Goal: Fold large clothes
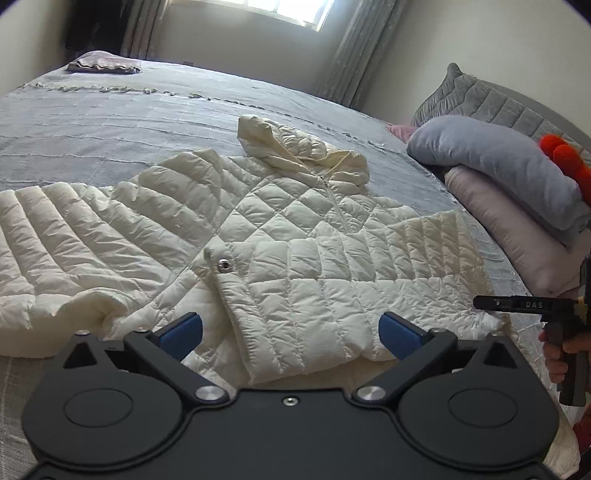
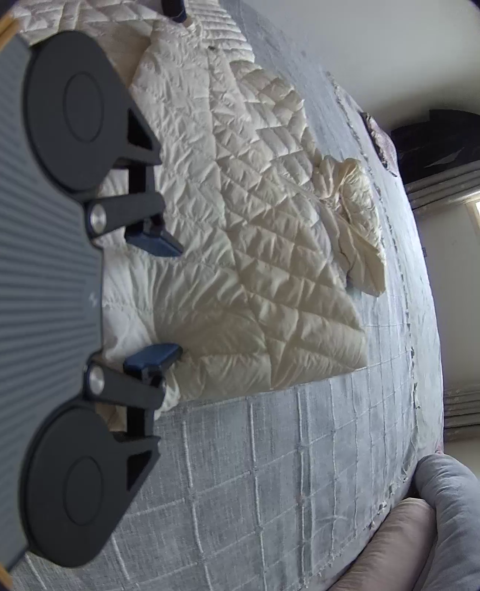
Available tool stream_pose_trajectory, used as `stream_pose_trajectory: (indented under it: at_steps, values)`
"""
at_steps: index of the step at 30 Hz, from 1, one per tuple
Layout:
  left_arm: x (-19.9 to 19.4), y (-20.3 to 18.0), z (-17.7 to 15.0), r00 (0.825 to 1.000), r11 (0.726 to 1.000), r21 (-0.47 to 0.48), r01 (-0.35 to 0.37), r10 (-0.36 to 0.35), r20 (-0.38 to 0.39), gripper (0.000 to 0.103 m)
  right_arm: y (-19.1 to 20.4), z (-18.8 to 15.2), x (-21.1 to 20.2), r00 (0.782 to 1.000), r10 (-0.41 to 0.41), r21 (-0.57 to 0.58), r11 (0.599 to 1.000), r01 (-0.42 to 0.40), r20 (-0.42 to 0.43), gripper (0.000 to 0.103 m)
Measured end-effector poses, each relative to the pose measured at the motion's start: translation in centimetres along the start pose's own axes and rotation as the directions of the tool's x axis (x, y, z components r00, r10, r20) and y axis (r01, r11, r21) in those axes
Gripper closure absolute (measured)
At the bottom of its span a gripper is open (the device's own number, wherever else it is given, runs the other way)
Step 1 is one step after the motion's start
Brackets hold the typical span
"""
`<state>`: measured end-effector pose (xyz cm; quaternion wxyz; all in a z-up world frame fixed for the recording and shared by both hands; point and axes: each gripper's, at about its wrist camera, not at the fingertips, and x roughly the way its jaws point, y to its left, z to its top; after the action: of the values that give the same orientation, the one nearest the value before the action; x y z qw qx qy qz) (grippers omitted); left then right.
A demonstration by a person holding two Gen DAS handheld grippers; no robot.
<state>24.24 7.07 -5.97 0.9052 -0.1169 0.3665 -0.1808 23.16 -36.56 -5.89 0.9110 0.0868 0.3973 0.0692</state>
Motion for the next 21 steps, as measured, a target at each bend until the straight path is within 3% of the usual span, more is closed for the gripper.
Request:
stream_pose_trajectory:
  at_steps: [2, 4, 6, 8, 9, 11, 15, 19, 21]
  values:
    - [1.3, 0.8, 0.5, 1.000, 0.999, -0.035, -0.019, 0.019, -0.009, 0.004, -0.7, 0.8, -0.3, 0.999, 0.002, 0.022, 1.000, -0.003, 0.034, 0.048]
    - [2.8, 1.4, 0.8, 0.999, 0.997, -0.074, -0.026, 0.024, -0.023, 0.031, -1.4, 1.8, -0.2, 0.998, -0.015, 0.041, 0.999, 0.013, 0.058, 0.048]
    - [4.2, 1.7, 1.1, 0.999, 0.994, -0.103, -0.023, 0.021, -0.026, 0.069, -2.0, 3.1, 0.5, 0.995, -0.053, 0.061, 0.997, 0.047, 0.087, 0.048]
    - [5.2, 1.5, 1.7, 0.999, 0.995, -0.097, -0.036, 0.036, 0.002, 0.084, -2.6, 4.1, 1.5, 0.989, -0.095, 0.068, 0.994, 0.088, 0.110, 0.052]
    - [5.5, 1.1, 2.0, 0.998, 0.996, -0.077, -0.050, 0.053, 0.035, 0.090, -2.8, 4.5, 2.1, 0.985, -0.122, 0.066, 0.991, 0.115, 0.120, 0.062]
    - [6.0, 0.7, 2.5, 0.992, 0.996, -0.047, -0.078, 0.082, 0.096, 0.090, -3.3, 5.1, 3.6, 0.975, -0.184, 0.062, 0.982, 0.177, 0.125, 0.068]
    - [9.1, 1.1, 2.7, 0.986, 0.987, 0.021, -0.156, 0.155, 0.062, 0.085, -4.8, 4.8, 6.9, 0.956, -0.287, 0.074, 0.956, 0.283, 0.056, 0.071]
    - [8.1, 0.4, 2.6, 0.981, 0.981, 0.065, -0.184, 0.179, 0.069, 0.080, -4.9, 3.9, 6.9, 0.954, -0.294, 0.095, 0.953, 0.287, 0.064, 0.071]
    - [6.6, 0.2, 2.5, 0.973, 0.970, 0.089, -0.225, 0.220, 0.068, 0.050, -4.5, 3.8, 5.7, 0.956, -0.287, 0.089, 0.956, 0.280, 0.066, 0.067]
